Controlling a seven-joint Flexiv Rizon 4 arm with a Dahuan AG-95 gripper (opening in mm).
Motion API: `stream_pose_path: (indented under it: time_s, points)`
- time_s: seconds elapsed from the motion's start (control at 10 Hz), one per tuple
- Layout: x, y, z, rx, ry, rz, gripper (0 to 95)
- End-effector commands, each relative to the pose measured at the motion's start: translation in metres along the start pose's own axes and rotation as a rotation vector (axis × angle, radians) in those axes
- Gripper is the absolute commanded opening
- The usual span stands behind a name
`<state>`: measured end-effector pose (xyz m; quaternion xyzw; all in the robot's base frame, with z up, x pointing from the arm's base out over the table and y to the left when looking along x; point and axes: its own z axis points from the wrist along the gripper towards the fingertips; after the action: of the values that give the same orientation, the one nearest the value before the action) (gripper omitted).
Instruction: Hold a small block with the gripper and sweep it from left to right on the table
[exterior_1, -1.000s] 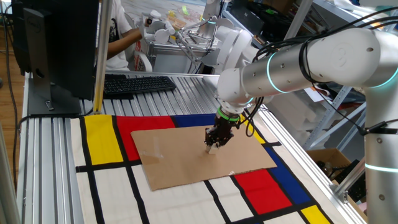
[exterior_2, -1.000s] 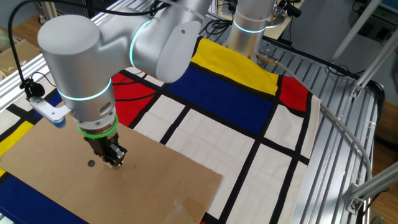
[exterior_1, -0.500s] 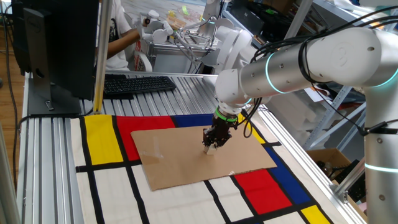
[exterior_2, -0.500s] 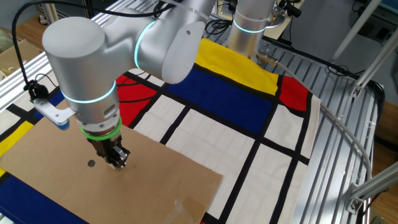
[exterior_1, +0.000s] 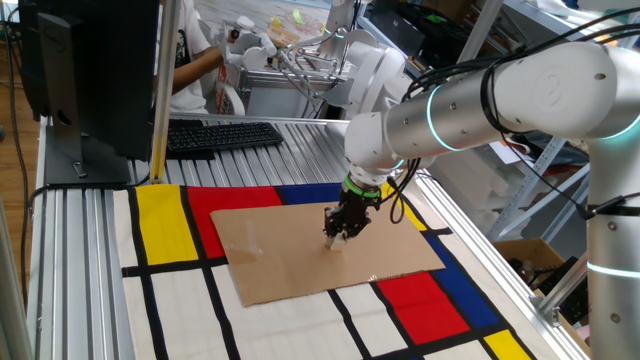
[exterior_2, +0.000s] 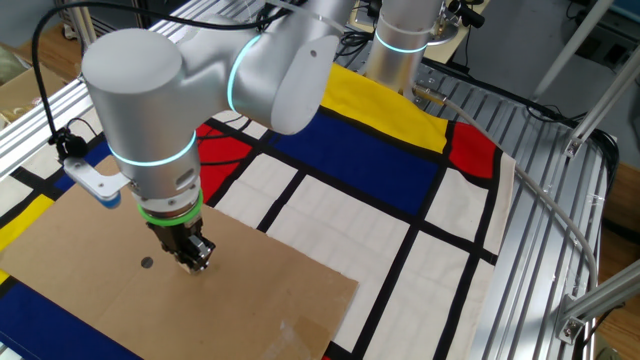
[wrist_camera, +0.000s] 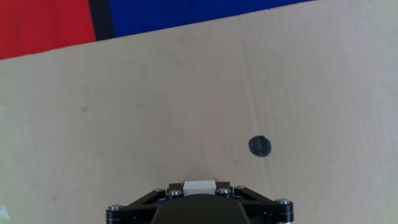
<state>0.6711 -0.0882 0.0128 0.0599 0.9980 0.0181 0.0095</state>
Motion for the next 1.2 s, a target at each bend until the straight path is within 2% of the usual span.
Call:
stream_pose_path:
  time_s: [0.1, 0.2, 0.3, 0.4, 0.6, 0.9, 1.1, 1.2]
  points:
    - [0.0021, 0.0020, 0.0012, 0.004, 0.007, 0.010, 0.0]
    - [0.0034, 0.0044, -0.0003, 0.014, -0.002, 0.011, 0.0]
    - [0.0038, 0.0061, -0.0011, 0.012, -0.001, 0.015, 0.0]
    - [0.0041, 0.0072, 0.0008, -0.002, 0.001, 0.022, 0.0]
    - [0.0046, 0.0092, 0.0018, -0.001, -0.005, 0.027, 0.0]
    - [0.0043, 0.0093, 0.0020, -0.014, 0.009, 0.038, 0.0]
    - [0.0042, 0.0093, 0.0012, -0.018, 0.004, 0.038, 0.0]
    - [0.0042, 0.0093, 0.0003, -0.004, 0.003, 0.038, 0.0]
